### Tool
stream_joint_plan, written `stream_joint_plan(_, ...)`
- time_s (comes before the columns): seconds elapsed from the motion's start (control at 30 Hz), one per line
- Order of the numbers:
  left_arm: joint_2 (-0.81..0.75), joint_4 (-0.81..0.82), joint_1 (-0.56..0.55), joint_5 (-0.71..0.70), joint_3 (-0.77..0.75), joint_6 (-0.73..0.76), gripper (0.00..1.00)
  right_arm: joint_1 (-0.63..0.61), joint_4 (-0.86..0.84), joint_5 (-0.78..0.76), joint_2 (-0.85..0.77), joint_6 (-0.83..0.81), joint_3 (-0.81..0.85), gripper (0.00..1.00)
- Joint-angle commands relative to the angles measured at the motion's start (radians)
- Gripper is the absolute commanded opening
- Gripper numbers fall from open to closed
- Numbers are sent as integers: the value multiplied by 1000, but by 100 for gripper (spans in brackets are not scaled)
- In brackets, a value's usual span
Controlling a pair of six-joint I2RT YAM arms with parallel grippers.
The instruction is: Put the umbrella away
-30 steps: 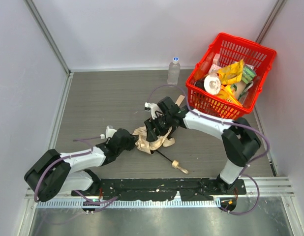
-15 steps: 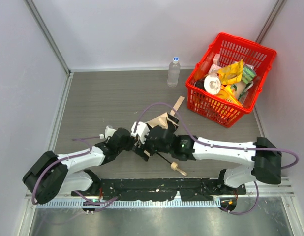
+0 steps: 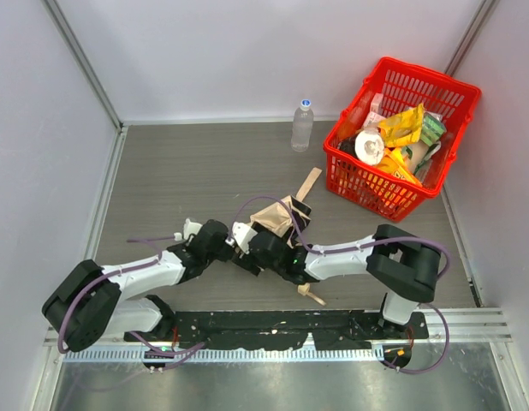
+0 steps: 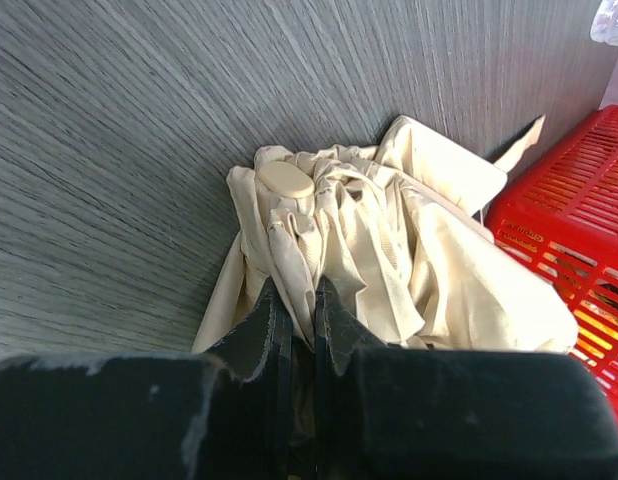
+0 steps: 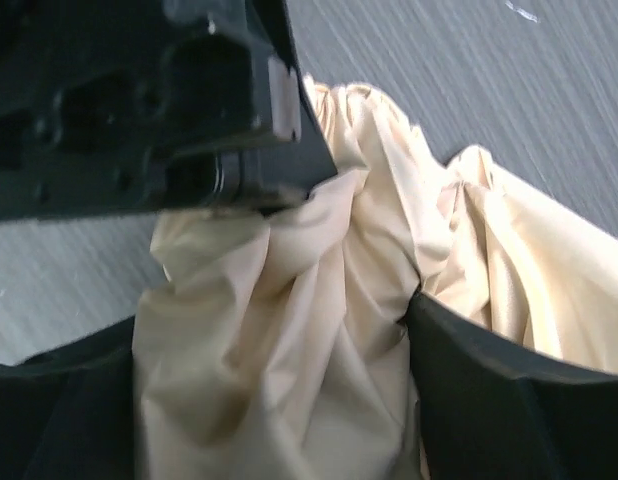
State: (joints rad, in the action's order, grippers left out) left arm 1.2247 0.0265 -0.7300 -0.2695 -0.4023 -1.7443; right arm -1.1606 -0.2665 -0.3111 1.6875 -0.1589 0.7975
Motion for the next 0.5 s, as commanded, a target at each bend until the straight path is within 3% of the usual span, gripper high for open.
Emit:
stream_joint_plan(0.0, 47, -178, -3, 27, 13, 22, 0, 30, 10, -69, 90, 48, 60, 72)
stream_joint_plan(0.1, 47, -200, -3, 27, -3, 20, 0, 41, 9, -62, 118, 91, 34, 59)
stream_joint_plan(0.27, 29, -198, -3, 15, 8, 19, 0, 79, -31, 24, 118, 208, -81, 9)
stream_joint_plan(0.33, 18, -177, -3, 10, 22, 17, 0, 85, -37, 59, 126, 245, -104, 2)
stream_joint_plan(0.43, -2, -139, -3, -3, 43, 28, 0, 111, -63, 171, 127, 314, -144, 1)
stream_joint_plan(0.47, -11, -128, -3, -11, 48, 35, 5, 117, -75, 188, 126, 324, -156, 1)
